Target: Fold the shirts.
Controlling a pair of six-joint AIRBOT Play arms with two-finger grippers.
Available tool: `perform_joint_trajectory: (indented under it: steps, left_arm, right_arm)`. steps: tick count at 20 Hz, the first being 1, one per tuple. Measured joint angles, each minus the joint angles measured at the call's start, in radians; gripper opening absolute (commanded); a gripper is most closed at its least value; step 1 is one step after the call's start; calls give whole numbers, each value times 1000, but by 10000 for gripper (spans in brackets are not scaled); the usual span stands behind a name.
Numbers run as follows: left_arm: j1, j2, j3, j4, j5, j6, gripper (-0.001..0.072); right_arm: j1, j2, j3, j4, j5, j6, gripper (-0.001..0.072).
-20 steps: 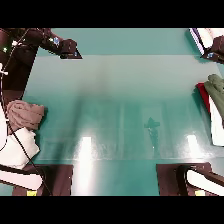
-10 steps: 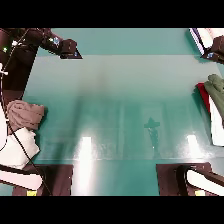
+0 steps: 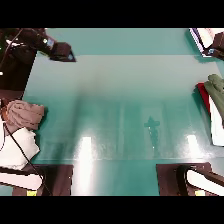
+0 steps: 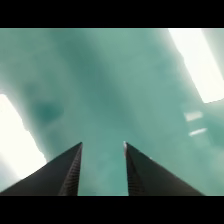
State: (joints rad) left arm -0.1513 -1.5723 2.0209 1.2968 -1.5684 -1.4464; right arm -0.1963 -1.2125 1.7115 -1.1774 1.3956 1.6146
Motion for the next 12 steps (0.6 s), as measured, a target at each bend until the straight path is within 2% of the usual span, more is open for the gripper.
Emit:
perform_joint_trajectory:
  steps: [1,3,5,9,12]
  left_arm:
    - [2,13,-11,99,-35,-10,598]
    - [5,34,-51,297,-94,-33,598]
    - [20,57,-114,419,-126,-52,598]
    - [111,122,-323,530,-123,-97,619]
    - [208,180,-508,547,-50,-137,619]
  right_arm:
    - [0,0,0,2,-5,0,20]
    - [0,0,0,5,-10,0,20]
    - [0,0,0,6,-16,0,19]
    - [0,0,0,6,-21,0,20]
    - [0,0,0,7,-22,0,19]
